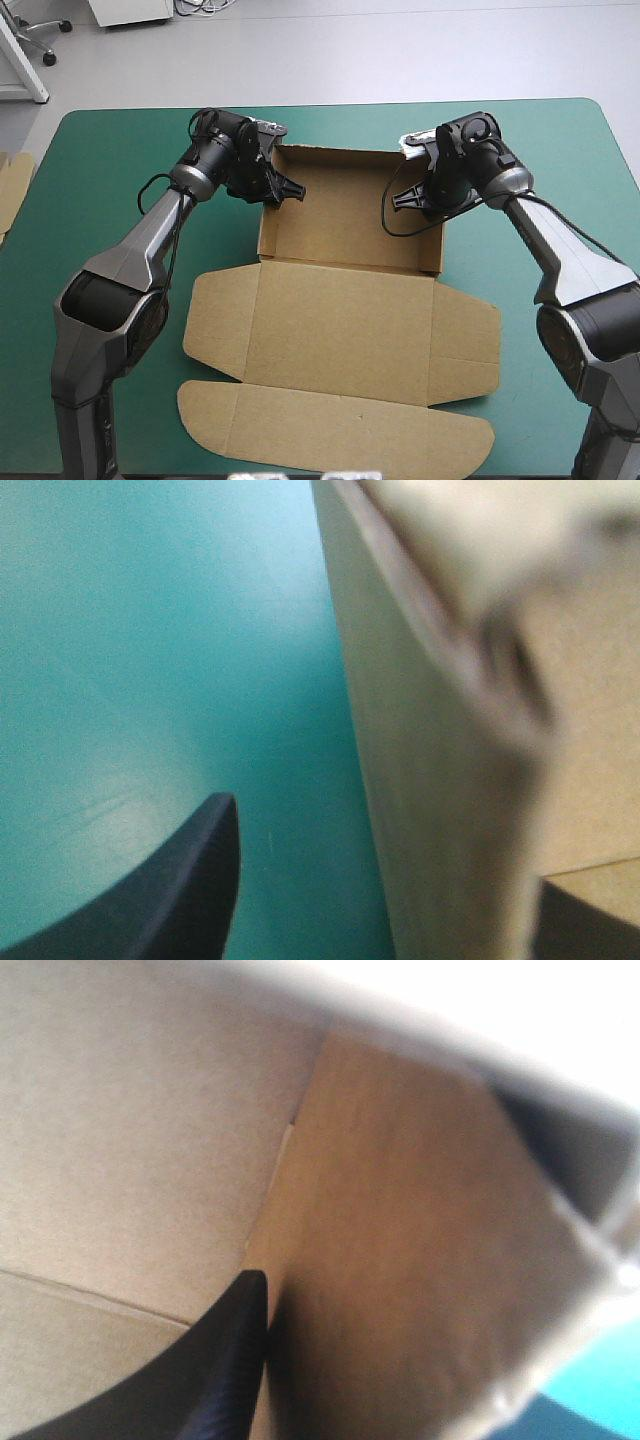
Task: Fold the box
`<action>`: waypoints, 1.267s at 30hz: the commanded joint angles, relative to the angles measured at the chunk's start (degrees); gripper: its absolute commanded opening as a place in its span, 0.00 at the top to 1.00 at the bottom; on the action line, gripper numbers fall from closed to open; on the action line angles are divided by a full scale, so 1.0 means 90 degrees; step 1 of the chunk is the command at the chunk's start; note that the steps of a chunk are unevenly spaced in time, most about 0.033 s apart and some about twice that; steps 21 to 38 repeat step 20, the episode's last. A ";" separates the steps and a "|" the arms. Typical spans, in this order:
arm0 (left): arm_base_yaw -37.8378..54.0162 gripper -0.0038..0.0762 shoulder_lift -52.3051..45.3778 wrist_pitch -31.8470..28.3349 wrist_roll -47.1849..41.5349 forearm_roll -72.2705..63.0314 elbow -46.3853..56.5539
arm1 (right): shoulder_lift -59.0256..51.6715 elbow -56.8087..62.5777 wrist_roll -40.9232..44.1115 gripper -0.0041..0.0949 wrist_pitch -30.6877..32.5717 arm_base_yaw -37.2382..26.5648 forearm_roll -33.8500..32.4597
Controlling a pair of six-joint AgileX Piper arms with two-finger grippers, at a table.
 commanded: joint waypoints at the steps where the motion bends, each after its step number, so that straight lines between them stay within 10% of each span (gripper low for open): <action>1: -0.0049 0.48 -0.0597 0.0355 0.0115 0.0110 -0.0195 | -0.0503 -0.0198 -0.0100 0.57 0.0151 -0.0062 -0.0069; 7: -0.0058 0.33 -0.0928 0.0302 0.0194 0.0098 -0.0195 | -0.0787 -0.0198 -0.0057 0.31 0.0151 -0.0062 -0.0109; 38: -0.0064 0.33 -0.1522 0.0348 0.0214 0.0023 -0.0183 | -0.1467 -0.0198 0.0074 0.31 0.0151 -0.0062 0.0038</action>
